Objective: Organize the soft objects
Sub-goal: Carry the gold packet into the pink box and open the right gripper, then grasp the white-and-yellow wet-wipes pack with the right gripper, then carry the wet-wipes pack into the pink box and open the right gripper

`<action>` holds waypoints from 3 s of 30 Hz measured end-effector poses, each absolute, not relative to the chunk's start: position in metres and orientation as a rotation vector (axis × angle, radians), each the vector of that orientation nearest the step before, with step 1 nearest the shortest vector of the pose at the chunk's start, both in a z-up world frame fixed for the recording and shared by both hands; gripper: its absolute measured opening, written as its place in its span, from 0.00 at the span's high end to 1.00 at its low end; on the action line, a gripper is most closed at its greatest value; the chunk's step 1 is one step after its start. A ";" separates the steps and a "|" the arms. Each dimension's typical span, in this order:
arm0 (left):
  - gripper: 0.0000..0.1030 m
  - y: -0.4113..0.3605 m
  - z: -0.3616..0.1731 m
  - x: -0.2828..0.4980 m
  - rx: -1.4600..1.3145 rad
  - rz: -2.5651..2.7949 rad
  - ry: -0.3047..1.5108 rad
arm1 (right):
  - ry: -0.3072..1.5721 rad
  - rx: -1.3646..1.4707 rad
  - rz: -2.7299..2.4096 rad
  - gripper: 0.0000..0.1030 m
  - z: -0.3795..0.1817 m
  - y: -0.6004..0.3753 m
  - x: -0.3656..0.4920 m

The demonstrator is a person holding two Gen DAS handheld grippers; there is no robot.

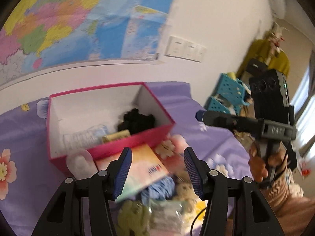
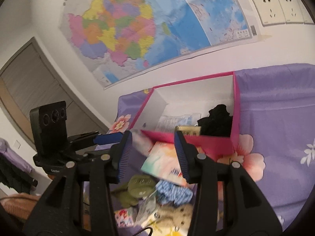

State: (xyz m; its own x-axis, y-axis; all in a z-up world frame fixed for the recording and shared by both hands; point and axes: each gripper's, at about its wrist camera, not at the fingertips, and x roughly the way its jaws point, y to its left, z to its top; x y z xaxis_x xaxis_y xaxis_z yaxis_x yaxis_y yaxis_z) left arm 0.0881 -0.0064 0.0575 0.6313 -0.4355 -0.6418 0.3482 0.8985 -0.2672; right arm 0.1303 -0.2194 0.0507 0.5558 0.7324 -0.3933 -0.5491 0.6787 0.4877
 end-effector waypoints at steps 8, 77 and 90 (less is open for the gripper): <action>0.46 -0.024 0.031 0.046 -0.092 -0.519 0.818 | 0.644 0.306 0.778 0.55 0.030 -0.234 0.080; 0.32 -0.109 -0.095 0.041 -0.273 -0.786 1.252 | 0.847 0.535 0.601 0.82 -0.117 -0.314 0.013; 0.34 -0.096 -0.035 0.028 -0.260 -0.810 1.077 | 0.707 0.465 0.618 0.83 -0.051 -0.308 -0.006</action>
State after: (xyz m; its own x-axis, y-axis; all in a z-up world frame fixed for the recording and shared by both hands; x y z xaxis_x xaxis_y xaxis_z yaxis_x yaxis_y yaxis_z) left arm 0.0280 -0.0956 -0.0352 0.2263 -0.6978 -0.6796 0.4591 0.6918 -0.5574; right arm -0.0057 -0.3076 -0.0505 0.5977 0.6608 -0.4539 -0.3612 0.7275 0.5834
